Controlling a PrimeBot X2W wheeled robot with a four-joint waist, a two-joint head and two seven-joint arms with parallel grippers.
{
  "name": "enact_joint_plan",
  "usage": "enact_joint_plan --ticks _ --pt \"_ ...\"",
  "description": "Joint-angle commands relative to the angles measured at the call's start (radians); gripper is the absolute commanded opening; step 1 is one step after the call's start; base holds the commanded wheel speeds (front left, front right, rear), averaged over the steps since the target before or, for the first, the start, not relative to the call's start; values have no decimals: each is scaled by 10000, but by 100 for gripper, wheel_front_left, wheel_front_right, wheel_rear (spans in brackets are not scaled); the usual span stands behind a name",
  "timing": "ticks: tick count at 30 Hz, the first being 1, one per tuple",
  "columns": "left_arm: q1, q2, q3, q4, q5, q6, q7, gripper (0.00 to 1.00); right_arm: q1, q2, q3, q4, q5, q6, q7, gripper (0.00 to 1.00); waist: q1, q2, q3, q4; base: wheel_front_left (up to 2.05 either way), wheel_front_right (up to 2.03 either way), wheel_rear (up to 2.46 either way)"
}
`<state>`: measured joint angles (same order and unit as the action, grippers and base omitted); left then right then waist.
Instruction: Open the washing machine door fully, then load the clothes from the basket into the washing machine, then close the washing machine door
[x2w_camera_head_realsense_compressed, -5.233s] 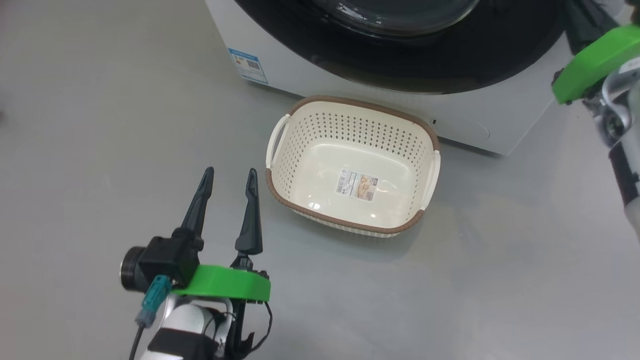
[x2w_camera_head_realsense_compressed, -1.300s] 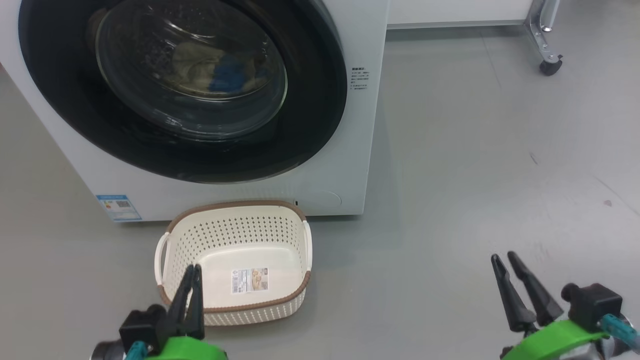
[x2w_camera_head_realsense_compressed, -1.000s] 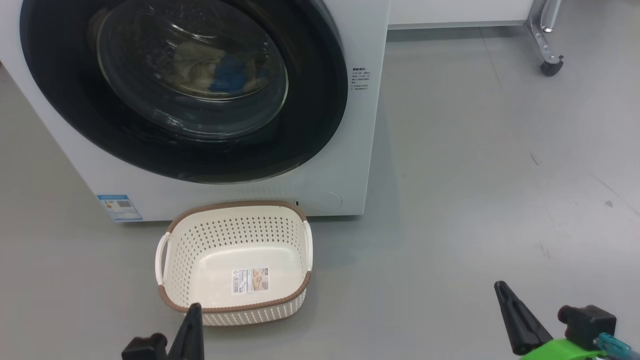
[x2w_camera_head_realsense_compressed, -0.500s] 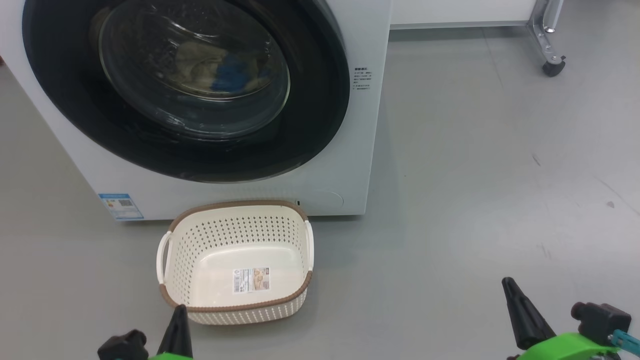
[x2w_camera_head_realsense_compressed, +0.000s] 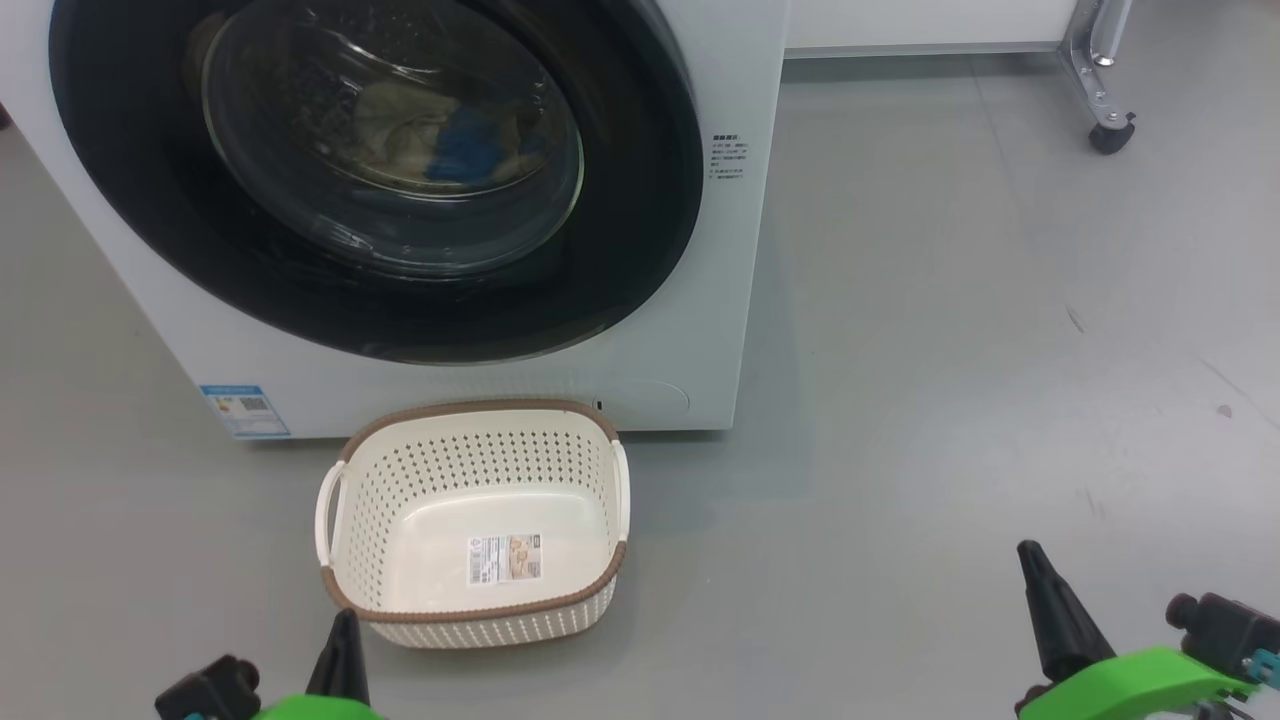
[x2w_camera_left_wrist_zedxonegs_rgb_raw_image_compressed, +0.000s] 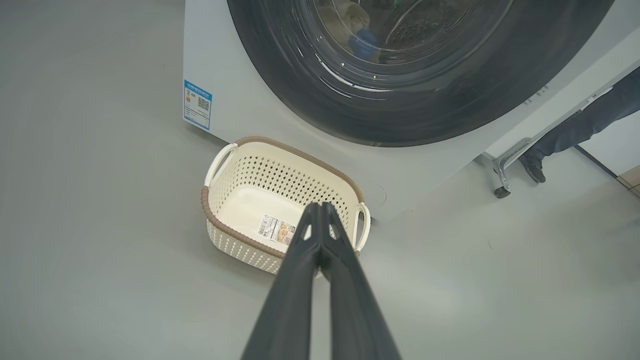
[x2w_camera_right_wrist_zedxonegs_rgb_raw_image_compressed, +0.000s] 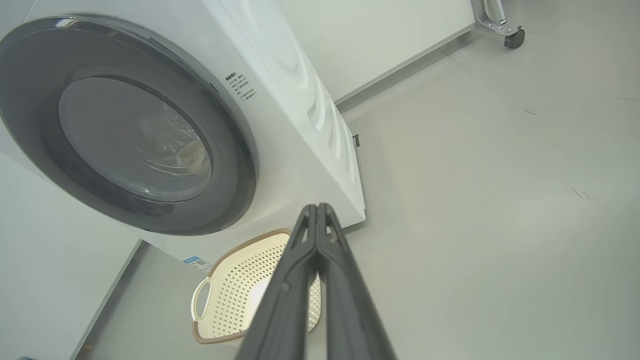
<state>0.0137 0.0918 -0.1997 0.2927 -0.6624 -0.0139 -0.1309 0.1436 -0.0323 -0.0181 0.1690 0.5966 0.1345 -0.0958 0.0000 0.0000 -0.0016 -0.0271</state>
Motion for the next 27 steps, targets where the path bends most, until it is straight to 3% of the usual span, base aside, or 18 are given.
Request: enact_joint_plan --ticks 1,27 --pt "-536 37 248 -337 -218 -58 44 0 -581 -238 -17 -277 261 -11 66 0 0 0 0 2 0 0 0" --pt "-730 -89 1068 -376 -2848 -373 724 0 -1118 -330 -133 8 3191 -19 520 0 0 0 14 79 0 0 0"
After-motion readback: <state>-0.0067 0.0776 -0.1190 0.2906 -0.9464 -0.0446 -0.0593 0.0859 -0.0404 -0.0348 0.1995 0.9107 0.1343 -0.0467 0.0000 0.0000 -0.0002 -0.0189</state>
